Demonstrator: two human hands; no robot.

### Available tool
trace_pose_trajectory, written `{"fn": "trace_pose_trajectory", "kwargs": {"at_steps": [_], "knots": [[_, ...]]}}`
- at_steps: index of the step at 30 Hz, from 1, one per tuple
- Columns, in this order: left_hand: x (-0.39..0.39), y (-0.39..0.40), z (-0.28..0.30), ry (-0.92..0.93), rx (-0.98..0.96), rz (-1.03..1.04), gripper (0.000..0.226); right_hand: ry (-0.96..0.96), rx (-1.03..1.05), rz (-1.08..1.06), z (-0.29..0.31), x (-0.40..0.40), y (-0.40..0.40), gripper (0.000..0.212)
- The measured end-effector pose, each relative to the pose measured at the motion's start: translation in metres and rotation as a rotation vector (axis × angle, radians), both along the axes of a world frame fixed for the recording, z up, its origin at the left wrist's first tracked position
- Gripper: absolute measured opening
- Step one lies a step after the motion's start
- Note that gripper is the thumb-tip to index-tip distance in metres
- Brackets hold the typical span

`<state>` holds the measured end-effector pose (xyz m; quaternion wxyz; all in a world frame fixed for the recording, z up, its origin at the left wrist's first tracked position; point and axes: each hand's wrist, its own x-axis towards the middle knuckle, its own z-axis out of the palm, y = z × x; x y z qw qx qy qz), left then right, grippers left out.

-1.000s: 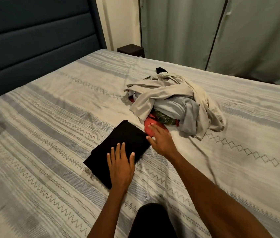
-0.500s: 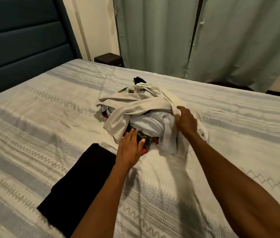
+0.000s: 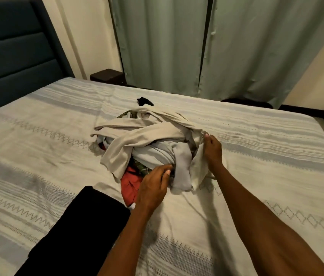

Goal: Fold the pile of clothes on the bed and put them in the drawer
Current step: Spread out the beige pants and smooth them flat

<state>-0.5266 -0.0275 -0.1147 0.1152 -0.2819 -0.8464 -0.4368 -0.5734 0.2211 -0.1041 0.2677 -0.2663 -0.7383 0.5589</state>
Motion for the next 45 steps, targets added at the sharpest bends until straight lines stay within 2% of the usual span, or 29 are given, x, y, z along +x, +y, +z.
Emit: {"fn": "trace_pose_trajectory", "kwargs": {"at_steps": [4,7,9,11,14,16,18,21,22,25,27,30,33,35,38,40,41,43,45], "knots": [[0.019,0.016,0.018,-0.113,0.003,-0.021,0.034,0.165,-0.232,-0.139,0.025,0.048,0.016,0.031],[0.049,0.029,0.024,-0.298,0.021,-0.055,0.037,0.322,-0.457,-0.224,0.03,0.117,0.03,0.031],[0.079,0.041,0.023,-0.426,-0.009,-0.104,0.029,0.279,-0.51,-0.176,0.024,0.181,0.035,0.03],[0.11,0.052,0.013,-0.531,-0.11,-0.134,0.022,0.187,-0.438,-0.131,0.005,0.246,0.038,0.032],[0.178,0.066,-0.007,-0.617,-0.237,-0.213,0.032,0.029,-0.373,0.008,-0.028,0.355,0.043,0.043],[0.218,0.075,-0.021,-0.642,-0.314,-0.246,0.04,-0.106,-0.585,-0.044,-0.037,0.417,0.041,0.036],[0.26,0.086,-0.032,-0.623,-0.413,-0.304,0.049,-0.227,-0.541,-0.05,-0.054,0.47,0.052,0.028],[0.313,0.104,-0.045,-0.397,-0.569,-0.401,0.067,-0.336,-0.633,-0.054,-0.072,0.535,0.074,0.069],[0.331,0.112,-0.045,-0.281,-0.633,-0.454,0.075,-0.336,-0.691,-0.018,-0.069,0.56,0.075,0.071],[0.368,0.14,-0.038,-0.057,-0.784,-0.622,0.09,-0.382,-0.743,0.048,-0.018,0.61,0.058,0.056],[0.392,0.163,-0.03,-0.058,-0.812,-0.738,0.074,-0.373,-0.807,0.11,-0.002,0.639,0.061,0.045],[0.421,0.19,-0.014,-0.135,-0.717,-0.802,0.032,-0.272,-0.842,0.209,0.012,0.668,0.069,0.034],[0.422,0.199,0.014,-0.224,-0.527,-0.719,0.029,-0.194,-0.774,0.202,0.021,0.683,0.084,0.036],[0.412,0.202,0.041,-0.27,-0.372,-0.681,0.031,-0.318,-0.587,0.195,0.026,0.683,0.097,0.04],[0.394,0.203,0.078,-0.297,-0.264,-0.643,0.023,-0.686,-0.143,0.28,0.041,0.667,0.101,0.044],[0.381,0.199,0.097,-0.335,-0.163,-0.576,0.024,-0.818,0.015,0.352,0.052,0.65,0.1,0.051],[0.375,0.196,0.103,-0.355,-0.096,-0.527,0.025,-0.825,0.046,0.342,0.058,0.644,0.1,0.05],[0.357,0.184,0.109,-0.359,-0.01,-0.403,0.021,-0.701,-0.038,0.243,0.07,0.635,0.098,0.037],[0.341,0.169,0.109,-0.324,-0.026,-0.244,0.018,-0.498,-0.366,0.146,0.081,0.629,0.097,0.02]]}}
